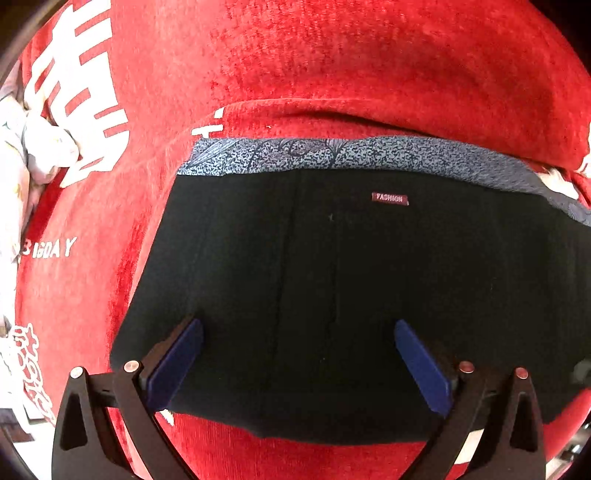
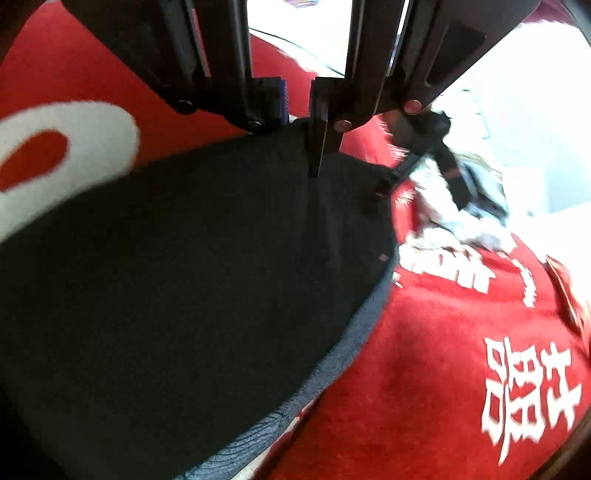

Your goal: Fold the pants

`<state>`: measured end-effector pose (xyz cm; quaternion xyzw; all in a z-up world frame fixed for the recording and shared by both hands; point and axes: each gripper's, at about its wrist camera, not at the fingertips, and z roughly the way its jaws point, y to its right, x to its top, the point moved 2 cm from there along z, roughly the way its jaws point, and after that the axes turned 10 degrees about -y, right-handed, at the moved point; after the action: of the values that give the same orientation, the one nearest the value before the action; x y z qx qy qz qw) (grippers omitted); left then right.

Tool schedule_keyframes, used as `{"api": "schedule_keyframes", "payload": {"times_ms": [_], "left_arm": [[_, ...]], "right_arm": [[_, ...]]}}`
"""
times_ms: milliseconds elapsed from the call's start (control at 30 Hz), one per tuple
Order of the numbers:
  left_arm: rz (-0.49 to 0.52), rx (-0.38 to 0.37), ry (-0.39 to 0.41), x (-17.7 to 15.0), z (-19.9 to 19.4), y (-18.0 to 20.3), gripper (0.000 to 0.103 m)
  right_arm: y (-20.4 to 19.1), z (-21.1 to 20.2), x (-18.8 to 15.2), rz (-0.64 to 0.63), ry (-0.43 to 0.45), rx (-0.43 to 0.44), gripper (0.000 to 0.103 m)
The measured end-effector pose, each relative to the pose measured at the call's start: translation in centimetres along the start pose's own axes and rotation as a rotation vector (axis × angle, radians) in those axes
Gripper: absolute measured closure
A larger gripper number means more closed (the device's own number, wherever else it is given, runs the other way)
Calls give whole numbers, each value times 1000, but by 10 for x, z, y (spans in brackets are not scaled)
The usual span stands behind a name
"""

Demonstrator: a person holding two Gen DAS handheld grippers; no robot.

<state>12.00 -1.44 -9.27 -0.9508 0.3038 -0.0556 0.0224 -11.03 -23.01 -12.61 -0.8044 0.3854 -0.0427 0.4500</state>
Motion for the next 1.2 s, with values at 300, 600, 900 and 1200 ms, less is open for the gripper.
{"api": "schedule_keyframes", "payload": {"times_ms": [300,600,900,1200], "left_arm": [[-12,24,-45,-3,-25,13,0],[223,-42,-58,-24,-23,142,0],[157,-46,-90,-40,-19,119,0],[25,46,34,-18,-45,18,0]], "right_arm": [[27,-34,-23,40,-43,-133,85],[25,-79,26,-94,98,-382,72],[37,-78,14,-56,65,-356,72],[-3,-64,9,-143,5,-387,57]]}}
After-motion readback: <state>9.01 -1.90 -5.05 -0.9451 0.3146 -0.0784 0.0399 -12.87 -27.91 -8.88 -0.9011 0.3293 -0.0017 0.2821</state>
